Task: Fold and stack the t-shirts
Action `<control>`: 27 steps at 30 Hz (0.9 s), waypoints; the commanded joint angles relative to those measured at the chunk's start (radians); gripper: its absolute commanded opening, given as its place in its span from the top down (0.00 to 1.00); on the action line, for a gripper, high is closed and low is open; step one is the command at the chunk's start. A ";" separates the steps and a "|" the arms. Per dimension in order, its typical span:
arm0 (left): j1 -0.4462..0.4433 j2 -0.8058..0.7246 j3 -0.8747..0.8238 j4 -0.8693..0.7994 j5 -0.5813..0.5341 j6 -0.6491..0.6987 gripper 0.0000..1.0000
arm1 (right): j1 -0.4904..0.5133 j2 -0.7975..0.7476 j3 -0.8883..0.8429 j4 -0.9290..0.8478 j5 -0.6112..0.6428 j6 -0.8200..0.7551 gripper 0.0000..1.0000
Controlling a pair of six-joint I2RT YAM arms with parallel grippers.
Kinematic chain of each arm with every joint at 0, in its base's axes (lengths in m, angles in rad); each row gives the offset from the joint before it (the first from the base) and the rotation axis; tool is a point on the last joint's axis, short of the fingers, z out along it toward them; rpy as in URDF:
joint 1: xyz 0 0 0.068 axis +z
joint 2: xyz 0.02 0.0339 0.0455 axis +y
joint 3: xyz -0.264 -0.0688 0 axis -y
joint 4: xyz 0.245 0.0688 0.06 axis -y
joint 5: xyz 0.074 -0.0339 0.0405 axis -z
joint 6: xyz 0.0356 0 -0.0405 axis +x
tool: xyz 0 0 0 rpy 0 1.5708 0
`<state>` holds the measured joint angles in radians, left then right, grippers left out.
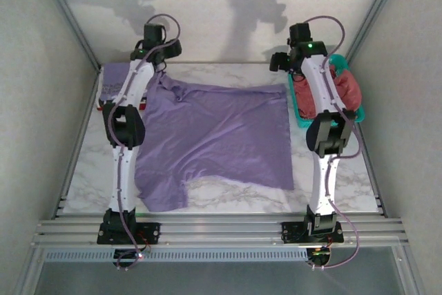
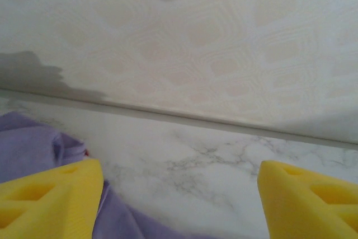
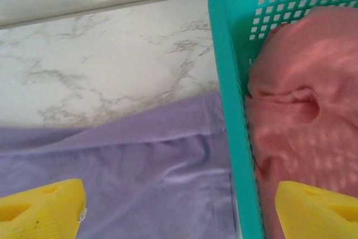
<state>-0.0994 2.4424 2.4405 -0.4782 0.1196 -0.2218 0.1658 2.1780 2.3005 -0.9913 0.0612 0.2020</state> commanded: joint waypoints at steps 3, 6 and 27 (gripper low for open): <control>-0.017 -0.420 -0.346 0.007 -0.031 -0.020 0.27 | 0.060 -0.313 -0.262 -0.029 0.035 0.055 0.15; -0.019 -0.622 -0.574 -0.021 -0.028 -0.047 0.27 | 0.076 -0.517 -0.501 -0.033 0.008 0.147 0.18; -0.020 -1.170 -1.431 -0.334 0.072 -0.180 0.27 | 0.092 -1.105 -1.564 -0.023 -0.113 0.595 0.50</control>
<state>-0.1162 1.2839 1.0386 -0.7906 0.1711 -0.3733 0.2535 1.0573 0.7818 -1.0344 -0.0200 0.7414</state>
